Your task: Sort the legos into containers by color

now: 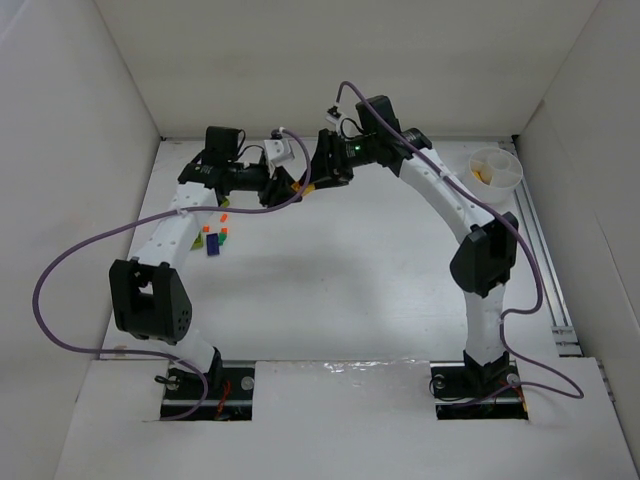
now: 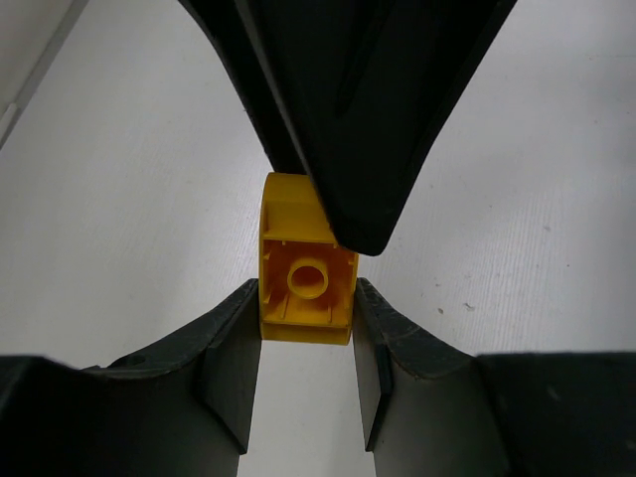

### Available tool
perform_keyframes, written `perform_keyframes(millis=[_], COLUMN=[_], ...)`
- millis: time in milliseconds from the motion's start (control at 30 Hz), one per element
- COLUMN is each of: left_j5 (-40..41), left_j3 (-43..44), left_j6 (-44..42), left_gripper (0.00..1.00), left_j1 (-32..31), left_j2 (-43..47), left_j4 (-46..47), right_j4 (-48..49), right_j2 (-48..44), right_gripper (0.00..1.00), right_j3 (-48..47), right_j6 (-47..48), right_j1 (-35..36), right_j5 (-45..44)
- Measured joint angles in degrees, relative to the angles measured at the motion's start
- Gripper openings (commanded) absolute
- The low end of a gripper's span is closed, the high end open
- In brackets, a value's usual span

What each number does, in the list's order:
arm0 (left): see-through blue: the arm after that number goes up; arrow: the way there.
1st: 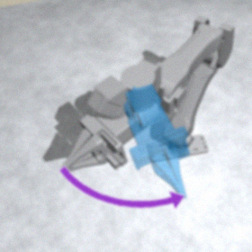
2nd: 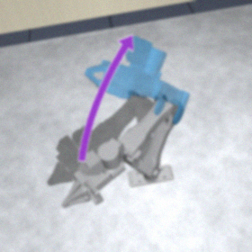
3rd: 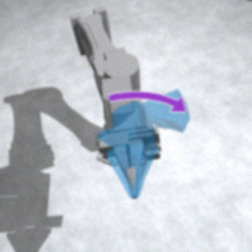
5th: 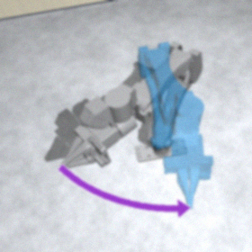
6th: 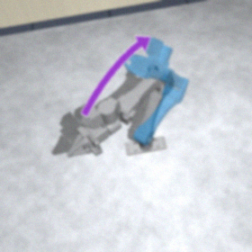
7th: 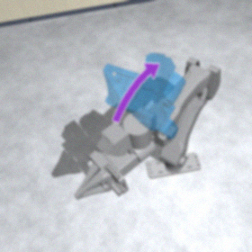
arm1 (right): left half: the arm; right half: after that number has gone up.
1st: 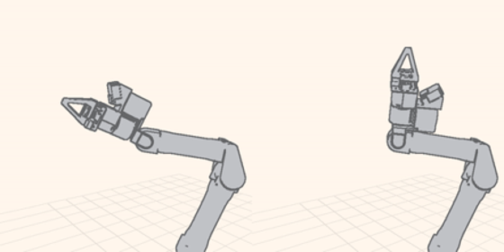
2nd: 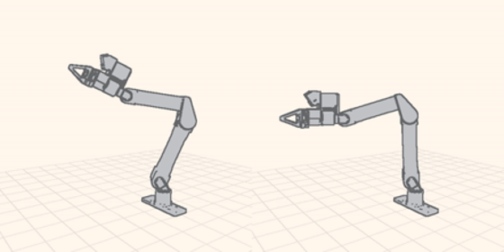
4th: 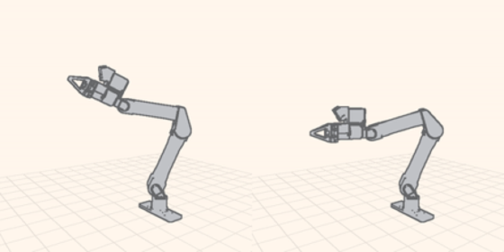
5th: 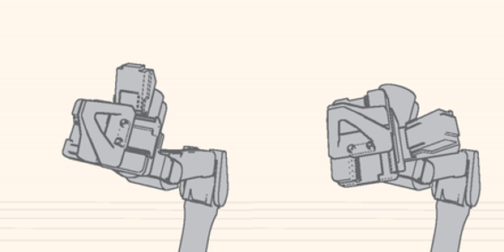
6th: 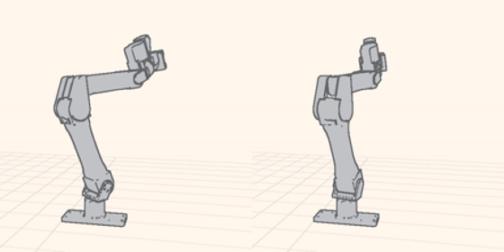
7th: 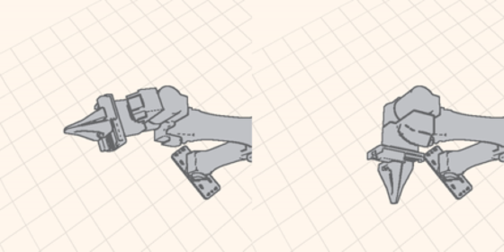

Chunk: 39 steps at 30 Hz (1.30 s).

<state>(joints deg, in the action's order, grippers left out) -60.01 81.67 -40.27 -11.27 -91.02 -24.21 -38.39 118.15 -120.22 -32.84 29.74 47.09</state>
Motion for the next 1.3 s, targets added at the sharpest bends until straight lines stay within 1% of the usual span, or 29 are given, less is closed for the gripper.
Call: perform_keyframes(millis=[33,167,200,233,367,433,467,500,533,567,600,667,700,767,833,867,933,967,1000,1033,1100,1200,1267,1300], left_j5=[-0.02,-0.15,-0.22,-0.20,-0.02,0.00,0.00,0.02,0.04,0.04,0.09,0.13,0.17,0.28,0.63,0.79,1.14,1.22,1.38,1.53,1.46,1.79,2.27,2.45], left_j3=[0.04,0.11,0.11,0.11,0.11,0.11,0.11,0.11,0.11,0.11,0.11,0.11,0.11,0.11,0.11,0.11,0.13,0.22,0.39,0.61,0.94,0.94,0.94,0.94], left_j6=[-0.02,-0.15,-0.15,-0.15,-0.59,-0.68,-0.72,-0.79,-0.81,-0.81,-0.81,-0.85,-0.76,-0.55,-0.55,-0.55,-0.52,-0.55,-0.57,-0.55,-0.39,-0.09,0.07,0.13], left_gripper=[0.07,0.07,0.07,0.07,0.07,0.07,0.10,0.15,0.24,0.31,0.39,0.48,0.50,0.51,0.55,0.60,0.66,0.70,0.72,0.76,0.81,0.84,0.85,0.94], left_j1=[-0.20,-0.59,-0.61,-0.61,-0.63,-0.63,-0.63,-0.63,-0.63,-0.63,-0.63,-0.63,-0.63,-0.63,-0.63,-0.63,-0.63,-0.61,-0.59,-0.22,0.46,2.54,3.56,3.96], left_j2=[-0.07,-0.46,-0.52,-0.52,-0.57,-0.63,-0.68,-0.70,-0.74,-0.76,-0.76,-0.76,-0.76,-0.76,-0.79,-0.79,-0.79,-0.79,-0.81,-0.81,-0.79,-0.74,-0.74,-0.74], left_j4=[-0.02,-0.13,-0.24,-0.26,-0.48,-0.46,-0.48,-0.48,-0.50,-0.52,-0.52,-0.50,-0.50,-0.52,-0.52,-0.57,-0.92,-1.25,-1.57,-1.84,-2.01,-2.27,-2.32,-2.32], right_j4=[-0.02,-0.13,-0.15,-0.17,-0.13,-0.13,-0.13,-0.13,-0.11,-0.11,-0.13,-0.13,-0.15,-0.20,-0.28,-0.37,-0.46,-0.59,-0.66,-0.94,-1.92,-3.82,-5.92,-7.54], right_j2=[0.11,0.72,0.85,0.90,0.94,1.01,1.05,1.14,1.16,1.18,1.20,1.20,1.20,1.20,1.20,1.18,0.96,0.81,0.68,0.44,-0.07,-1.03,-1.70,-1.79], right_gripper=[0.56,0.42,0.35,0.31,0.27,0.20,0.19,0.17,0.15,0.15,0.13,0.10,0.09,0.09,0.09,0.09,0.07,0.07,0.07,0.07,0.07,0.07,0.07,0.07], right_j3=[-0.04,-0.09,-0.09,-0.09,-0.13,-0.13,-0.15,-0.17,-0.17,-0.17,-0.17,-0.17,-0.17,-0.17,-0.15,-0.15,0.37,0.76,1.09,1.49,2.12,2.29,2.05,1.38], right_j6=[0.00,0.04,0.00,0.07,-0.70,-0.90,-1.03,-1.09,-1.14,-1.25,-1.29,-1.03,-0.76,0.04,1.18,1.68,2.95,3.54,4.17,5.20,7.30,12.07,17.00,19.69], right_j1=[0.00,-0.02,-0.02,-0.04,-0.07,-0.07,-0.07,-0.07,-0.07,-0.07,-0.07,-0.07,-0.07,-0.42,-1.03,-1.64,-3.50,-4.81,-6.34,-8.33,-12.85,-21.20,-27.74,-30.60], right_j5=[-0.07,-0.59,-0.83,-1.01,-1.55,-1.68,-1.70,-1.68,-1.68,-1.73,-1.75,-1.77,-1.79,-1.88,-2.12,-2.36,-3.21,-3.69,-4.20,-4.79,-6.16,-8.61,-10.27,-11.06])
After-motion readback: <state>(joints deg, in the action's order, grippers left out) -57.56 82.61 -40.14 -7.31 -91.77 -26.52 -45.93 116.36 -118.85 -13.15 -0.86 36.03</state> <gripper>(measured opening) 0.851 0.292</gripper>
